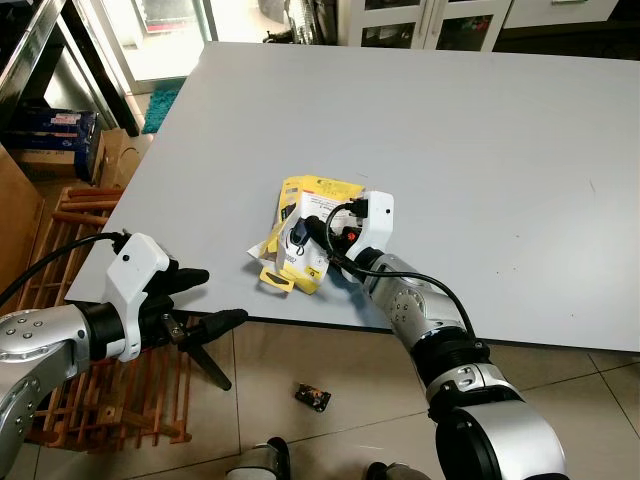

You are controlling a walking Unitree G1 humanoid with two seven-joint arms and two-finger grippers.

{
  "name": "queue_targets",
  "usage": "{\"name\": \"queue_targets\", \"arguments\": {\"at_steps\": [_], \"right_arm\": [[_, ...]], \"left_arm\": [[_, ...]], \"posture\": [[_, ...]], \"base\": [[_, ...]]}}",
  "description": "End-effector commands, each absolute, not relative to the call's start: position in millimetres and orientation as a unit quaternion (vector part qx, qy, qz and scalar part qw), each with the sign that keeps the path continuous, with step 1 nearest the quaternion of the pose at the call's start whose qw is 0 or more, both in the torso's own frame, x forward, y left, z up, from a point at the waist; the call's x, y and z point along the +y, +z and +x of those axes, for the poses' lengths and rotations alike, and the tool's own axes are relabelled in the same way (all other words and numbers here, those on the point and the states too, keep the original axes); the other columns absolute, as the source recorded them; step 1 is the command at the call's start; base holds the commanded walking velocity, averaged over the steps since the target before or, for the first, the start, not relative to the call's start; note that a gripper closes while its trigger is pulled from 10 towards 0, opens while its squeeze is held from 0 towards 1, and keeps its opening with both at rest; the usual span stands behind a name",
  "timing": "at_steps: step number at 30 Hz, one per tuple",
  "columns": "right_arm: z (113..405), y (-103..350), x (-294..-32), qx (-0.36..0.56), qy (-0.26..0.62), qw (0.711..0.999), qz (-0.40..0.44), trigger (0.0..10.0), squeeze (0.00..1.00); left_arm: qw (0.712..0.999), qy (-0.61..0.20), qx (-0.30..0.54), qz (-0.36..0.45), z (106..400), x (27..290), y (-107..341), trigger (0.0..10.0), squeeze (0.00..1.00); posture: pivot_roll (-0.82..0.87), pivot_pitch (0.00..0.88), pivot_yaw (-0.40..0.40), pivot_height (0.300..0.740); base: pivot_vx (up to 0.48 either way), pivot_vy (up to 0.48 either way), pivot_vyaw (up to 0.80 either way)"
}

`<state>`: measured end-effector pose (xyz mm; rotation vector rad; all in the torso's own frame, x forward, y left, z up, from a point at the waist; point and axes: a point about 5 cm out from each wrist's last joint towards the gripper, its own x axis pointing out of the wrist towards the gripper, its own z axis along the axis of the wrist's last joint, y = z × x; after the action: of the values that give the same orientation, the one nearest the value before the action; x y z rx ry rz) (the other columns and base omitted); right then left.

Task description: Picking trash to rubbish bin

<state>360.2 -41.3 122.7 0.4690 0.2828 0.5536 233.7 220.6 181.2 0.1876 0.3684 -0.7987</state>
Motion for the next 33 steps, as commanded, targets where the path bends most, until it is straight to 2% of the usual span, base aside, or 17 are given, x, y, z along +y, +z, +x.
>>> {"name": "queue_targets", "arguments": {"at_steps": [1, 5, 11, 21, 22, 23, 24, 33], "right_arm": [[353.6, 106.3, -34.6, 0.178, 0.267, 0.919, 0.227, 0.0, 0.00], [355.5, 108.4, -37.7, 0.166, 0.256, 0.923, 0.233, 0.0, 0.00], [363.3, 133.3, -50.4, 0.085, 0.237, 0.942, 0.221, 0.0, 0.00], [360.1, 156.3, -54.4, 0.013, 0.240, 0.951, 0.196, 0.0, 0.00], [360.1, 160.0, -56.1, 0.002, 0.235, 0.953, 0.190, 4.4, 0.00], [360.2, 162.7, -57.7, -0.006, 0.230, 0.955, 0.186, 5.6, 0.00], [360.2, 165.6, -59.5, -0.015, 0.225, 0.957, 0.182, 10.0, 0.00], [351.2, 186.7, -76.3, -0.091, 0.185, 0.969, 0.133, 10.0, 0.00]], "left_arm": [[0.898, -0.392, 0.175, 0.094, 232.3, 218.4, 183.0, 10.0, 0.00], [0.898, -0.392, 0.175, 0.096, 232.5, 218.3, 182.9, 10.0, 0.00], [0.899, -0.393, 0.171, 0.096, 234.8, 216.5, 182.6, 10.0, 0.00], [0.899, -0.395, 0.165, 0.096, 238.5, 213.7, 182.4, 10.0, 0.00], [0.899, -0.395, 0.164, 0.096, 239.6, 213.2, 182.4, 10.0, 0.00], [0.899, -0.396, 0.163, 0.096, 240.4, 212.8, 182.3, 10.0, 0.00], [0.899, -0.396, 0.162, 0.096, 241.3, 212.4, 182.3, 10.0, 0.00], [0.903, -0.392, 0.147, 0.098, 249.9, 208.5, 181.7, 10.0, 0.00]], "posture": [[0.22, 0.195, 0.025, 0.740], [0.22, 0.195, 0.025, 0.740], [0.21, 0.185, 0.024, 0.740], [0.21, 0.179, 0.025, 0.740], [0.19, 0.172, 0.030, 0.740], [0.19, 0.172, 0.030, 0.740], [0.19, 0.172, 0.030, 0.740], [0.17, 0.146, 0.033, 0.740]], "base": [[0.000, 0.000, 0.00], [0.000, 0.000, 0.00], [0.000, 0.000, 0.00], [0.000, 0.000, 0.00], [0.000, 0.000, 0.00], [0.000, 0.000, 0.00], [0.000, 0.000, 0.00], [0.000, 0.000, 0.00]]}}
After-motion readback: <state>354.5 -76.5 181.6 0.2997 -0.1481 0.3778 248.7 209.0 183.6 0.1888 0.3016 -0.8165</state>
